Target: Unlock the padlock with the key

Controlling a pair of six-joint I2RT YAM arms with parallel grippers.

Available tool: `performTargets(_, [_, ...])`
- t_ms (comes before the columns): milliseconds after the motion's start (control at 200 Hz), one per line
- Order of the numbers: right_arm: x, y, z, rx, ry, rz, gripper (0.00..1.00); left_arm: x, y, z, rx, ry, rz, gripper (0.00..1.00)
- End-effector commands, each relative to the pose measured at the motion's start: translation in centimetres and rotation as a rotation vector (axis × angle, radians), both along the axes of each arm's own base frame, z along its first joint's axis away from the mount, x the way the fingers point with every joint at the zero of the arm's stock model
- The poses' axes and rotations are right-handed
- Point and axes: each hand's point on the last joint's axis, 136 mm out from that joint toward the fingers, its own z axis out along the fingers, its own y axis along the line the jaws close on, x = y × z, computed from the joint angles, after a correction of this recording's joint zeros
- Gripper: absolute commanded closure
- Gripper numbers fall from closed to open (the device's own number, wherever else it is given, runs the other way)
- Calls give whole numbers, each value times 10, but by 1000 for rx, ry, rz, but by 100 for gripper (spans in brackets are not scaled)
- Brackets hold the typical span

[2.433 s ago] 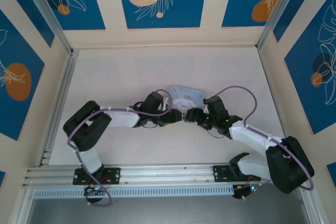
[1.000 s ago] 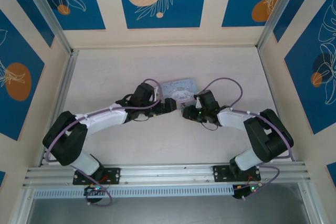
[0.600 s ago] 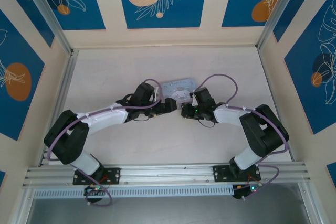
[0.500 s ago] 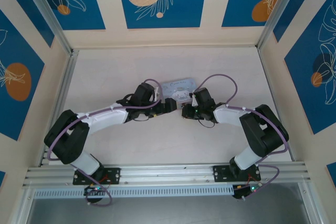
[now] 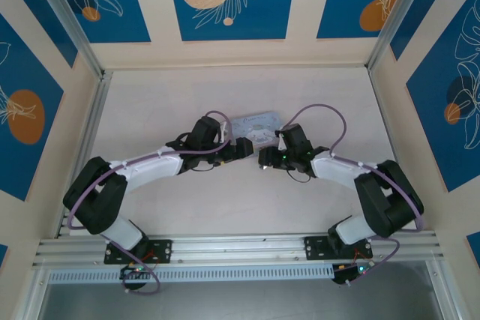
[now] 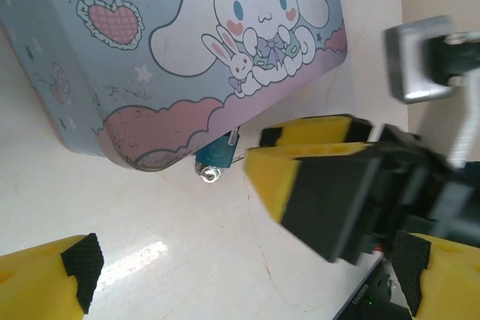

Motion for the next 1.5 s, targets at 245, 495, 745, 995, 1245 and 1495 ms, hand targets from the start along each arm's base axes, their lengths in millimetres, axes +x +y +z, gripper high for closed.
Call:
performTargets(245, [-6,-10,21,121,-2,-73,46,32,24,8,201,-121,61,0])
performTargets(495, [-14,-5,0,139,18,-99,62,63,37,18,354,-245,86,0])
performTargets(745, [-14,4,-17,133,-2,-84,68,83,33,26,340,-326,133,0])
performTargets(995, [-10,6,-22,127,-11,-85,69,96,47,33,346,-411,239,0])
performTargets(1245, [-5,9,-20,124,-22,-70,70,94,44,34,348,-412,213,0])
performTargets(1495, [-2,14,-22,129,-15,-55,70,92,38,25,339,-372,185,0])
